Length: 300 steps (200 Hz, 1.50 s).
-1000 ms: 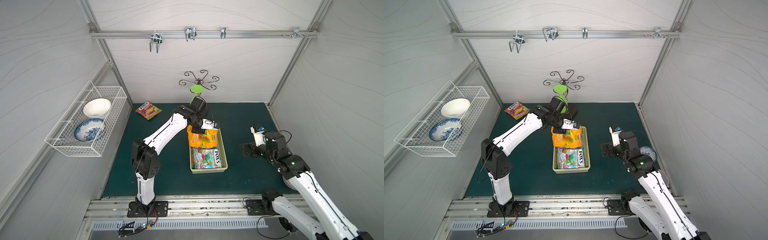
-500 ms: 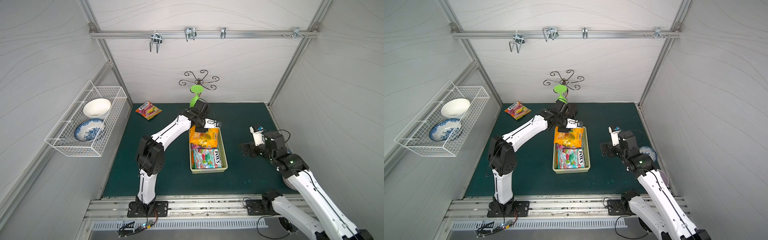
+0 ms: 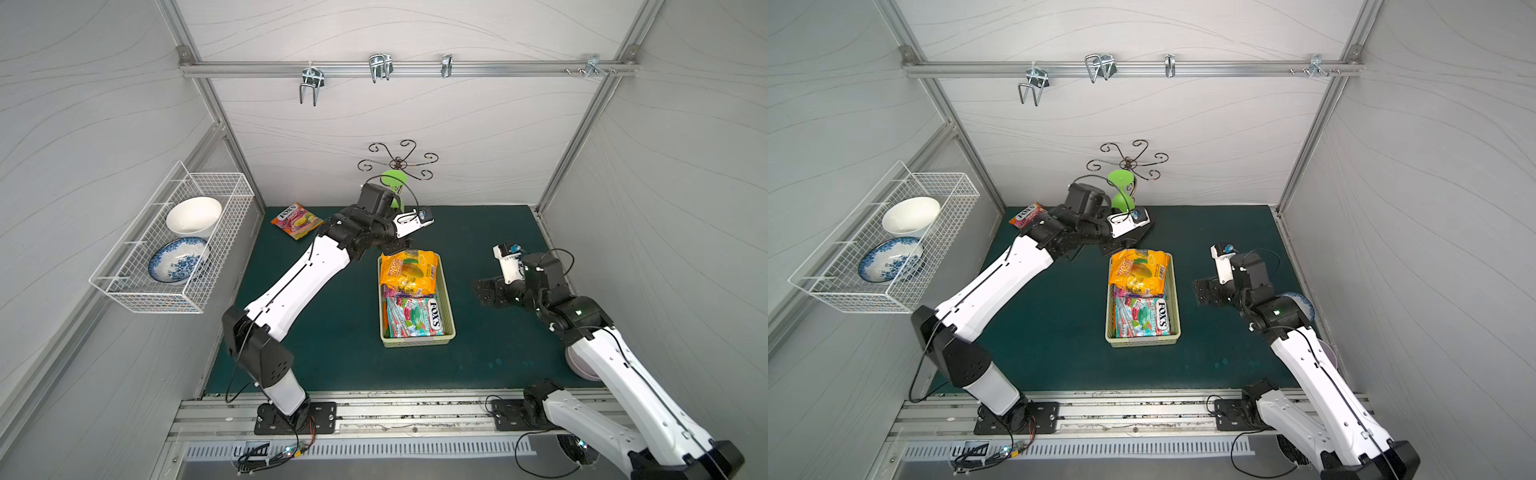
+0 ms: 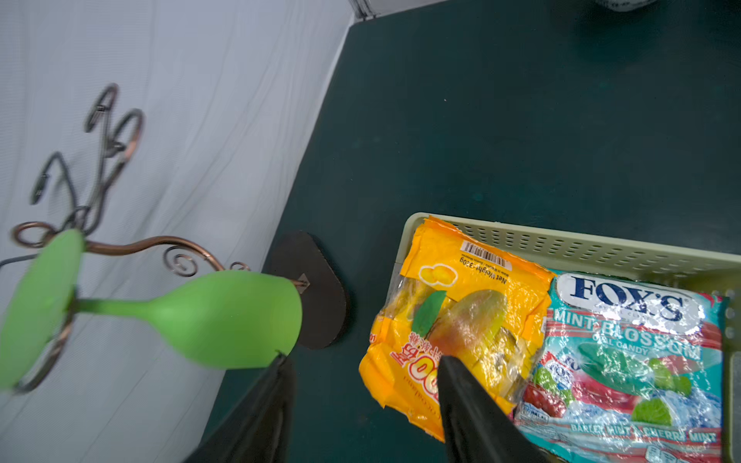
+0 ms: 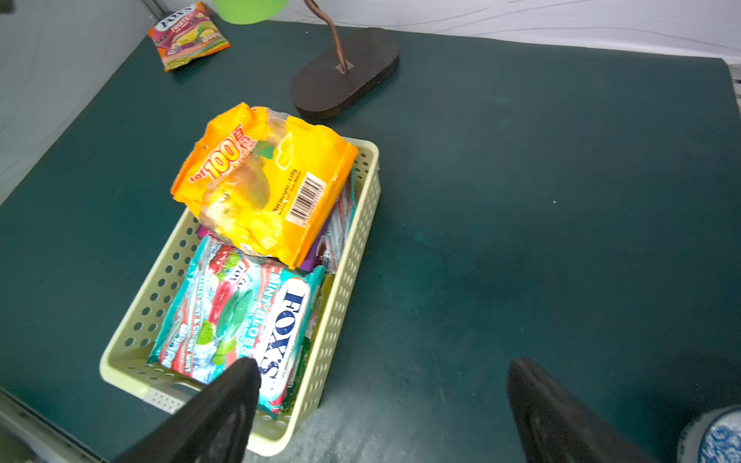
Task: Put the candies in the basket
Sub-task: Place the candy in the basket.
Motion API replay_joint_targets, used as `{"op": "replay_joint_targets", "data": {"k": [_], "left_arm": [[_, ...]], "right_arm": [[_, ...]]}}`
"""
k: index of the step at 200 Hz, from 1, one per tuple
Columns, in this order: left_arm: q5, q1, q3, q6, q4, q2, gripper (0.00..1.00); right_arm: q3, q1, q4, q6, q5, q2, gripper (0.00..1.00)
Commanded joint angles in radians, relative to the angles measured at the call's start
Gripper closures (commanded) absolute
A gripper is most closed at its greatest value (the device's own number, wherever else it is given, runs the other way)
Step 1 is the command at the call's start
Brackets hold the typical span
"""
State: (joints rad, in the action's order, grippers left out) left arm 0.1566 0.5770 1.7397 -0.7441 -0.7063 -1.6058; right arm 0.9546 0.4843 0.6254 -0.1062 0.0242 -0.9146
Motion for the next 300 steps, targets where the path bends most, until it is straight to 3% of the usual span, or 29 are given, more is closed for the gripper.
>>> {"op": "replay_joint_targets", "data": {"k": [1, 37, 87, 153, 197, 246, 300], "left_arm": [[-0.003, -0.049, -0.040, 0.186, 0.000, 0.051, 0.36], [-0.003, -0.142, -0.131, 0.340, 0.004, 0.155, 0.35], [0.057, -0.252, -0.326, 0.458, 0.011, 0.289, 0.31], [0.181, -0.388, -0.439, 0.523, 0.014, 0.354, 0.23], [0.188, -0.416, -0.465, 0.535, 0.028, 0.357, 0.22], [0.185, -0.428, -0.462, 0.546, 0.028, 0.348, 0.22], [0.207, -0.434, -0.466, 0.555, 0.033, 0.328, 0.22]], "right_arm": [[0.058, 0.090, -0.018, -0.011, 0.029, -0.073, 0.01], [0.151, 0.229, -0.029, -0.015, 0.106, -0.236, 0.01], [0.353, 0.325, 0.019, -0.096, 0.222, -0.505, 0.01], [0.638, 0.345, 0.131, -0.302, 0.343, -0.839, 0.01], [0.769, 0.355, 0.190, -0.339, 0.343, -1.044, 0.01], [0.799, 0.355, 0.235, -0.202, 0.275, -1.208, 0.01], [0.647, 0.352, 0.141, 0.098, 0.182, -1.127, 0.01]]}}
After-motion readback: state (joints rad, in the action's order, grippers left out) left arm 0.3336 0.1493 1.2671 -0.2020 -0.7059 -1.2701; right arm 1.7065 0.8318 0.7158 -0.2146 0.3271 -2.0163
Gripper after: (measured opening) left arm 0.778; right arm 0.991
